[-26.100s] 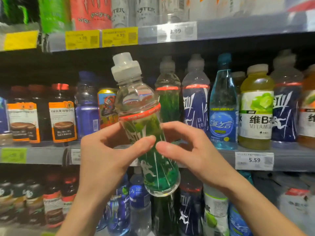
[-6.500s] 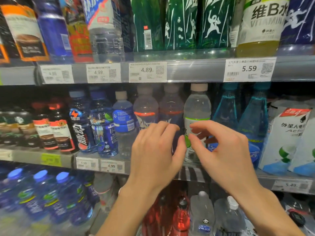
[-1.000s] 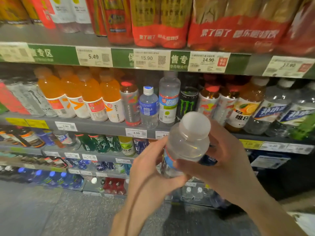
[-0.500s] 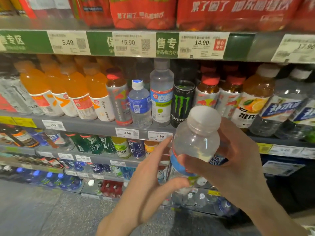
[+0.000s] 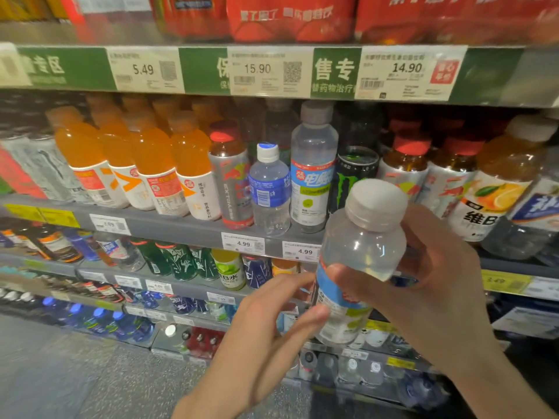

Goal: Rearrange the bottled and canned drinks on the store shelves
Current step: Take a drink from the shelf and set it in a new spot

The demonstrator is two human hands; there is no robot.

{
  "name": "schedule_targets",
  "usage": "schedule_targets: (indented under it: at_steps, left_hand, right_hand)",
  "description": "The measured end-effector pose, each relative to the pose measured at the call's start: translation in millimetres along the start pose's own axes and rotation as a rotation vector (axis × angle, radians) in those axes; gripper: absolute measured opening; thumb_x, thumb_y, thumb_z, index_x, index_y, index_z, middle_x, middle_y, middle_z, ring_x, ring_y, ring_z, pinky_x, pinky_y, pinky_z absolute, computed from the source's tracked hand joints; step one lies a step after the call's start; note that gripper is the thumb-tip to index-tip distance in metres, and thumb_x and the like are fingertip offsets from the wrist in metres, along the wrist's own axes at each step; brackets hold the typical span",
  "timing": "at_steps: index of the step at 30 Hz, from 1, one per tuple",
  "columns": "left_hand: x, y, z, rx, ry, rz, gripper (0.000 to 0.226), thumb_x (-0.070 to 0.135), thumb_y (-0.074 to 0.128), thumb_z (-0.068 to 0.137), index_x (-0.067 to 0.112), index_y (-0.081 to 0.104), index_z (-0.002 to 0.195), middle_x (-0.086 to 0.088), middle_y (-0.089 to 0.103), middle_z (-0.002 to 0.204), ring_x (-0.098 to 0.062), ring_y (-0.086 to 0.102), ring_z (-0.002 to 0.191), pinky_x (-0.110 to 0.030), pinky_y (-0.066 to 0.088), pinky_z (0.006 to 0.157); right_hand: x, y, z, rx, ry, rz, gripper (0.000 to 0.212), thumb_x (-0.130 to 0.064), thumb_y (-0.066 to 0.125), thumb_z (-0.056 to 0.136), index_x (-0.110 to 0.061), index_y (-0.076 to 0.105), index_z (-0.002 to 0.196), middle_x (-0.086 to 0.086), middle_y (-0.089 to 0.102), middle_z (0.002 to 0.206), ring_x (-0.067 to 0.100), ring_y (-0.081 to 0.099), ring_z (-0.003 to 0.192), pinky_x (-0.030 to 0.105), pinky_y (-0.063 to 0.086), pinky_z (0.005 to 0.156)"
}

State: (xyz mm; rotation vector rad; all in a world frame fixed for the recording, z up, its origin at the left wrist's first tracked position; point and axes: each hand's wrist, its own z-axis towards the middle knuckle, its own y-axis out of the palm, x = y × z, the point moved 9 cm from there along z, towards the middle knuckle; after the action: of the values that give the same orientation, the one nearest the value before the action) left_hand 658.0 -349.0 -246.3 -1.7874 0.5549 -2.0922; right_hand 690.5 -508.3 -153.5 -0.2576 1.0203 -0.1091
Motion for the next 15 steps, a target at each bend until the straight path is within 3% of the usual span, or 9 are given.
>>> schedule_targets:
  at_steps: [5,8,12,15]
  left_hand:
    - [-6,-22,11,0.040,0.031,-0.004,0.042,0.065,0.041,0.092,0.044,0.064,0.121,0.029,0.066,0.115,0.005,0.062,0.108,-0.011,0.047,0.087]
    - [0,-31,21,-0.001,0.052,-0.040,0.047,0.064,0.042,0.092,0.035,0.068,0.118,0.024,0.068,0.110,0.002,0.063,0.107,-0.017,0.049,0.090]
    - [11,-23,26,-0.114,0.120,-0.053,0.022,0.051,0.051,0.092,0.043,0.061,0.110,0.033,0.062,0.098,0.008,0.059,0.095,-0.017,0.049,0.088]
    - [6,-18,29,-0.121,0.109,-0.086,0.043,0.059,0.059,0.084,0.040,0.061,0.122,0.024,0.066,0.114,-0.004,0.062,0.109,-0.030,0.054,0.093]
  right_hand:
    - [1,13,6,-0.001,0.022,-0.014,0.063,-0.057,0.082,0.060,-0.047,0.060,0.119,-0.016,0.072,0.110,0.013,0.071,0.100,0.022,0.060,0.073]
    - [-2,19,8,0.015,0.026,-0.018,0.065,-0.057,0.082,0.061,-0.049,0.058,0.121,-0.017,0.071,0.113,0.012,0.071,0.103,0.022,0.060,0.073]
    - [0,24,11,0.056,0.053,-0.044,0.057,-0.056,0.082,0.060,-0.055,0.060,0.112,-0.023,0.071,0.106,0.006,0.070,0.099,0.018,0.058,0.072]
    - [0,25,13,0.091,0.059,-0.065,0.053,-0.056,0.083,0.061,-0.057,0.061,0.110,-0.023,0.072,0.103,0.007,0.071,0.095,0.022,0.059,0.071]
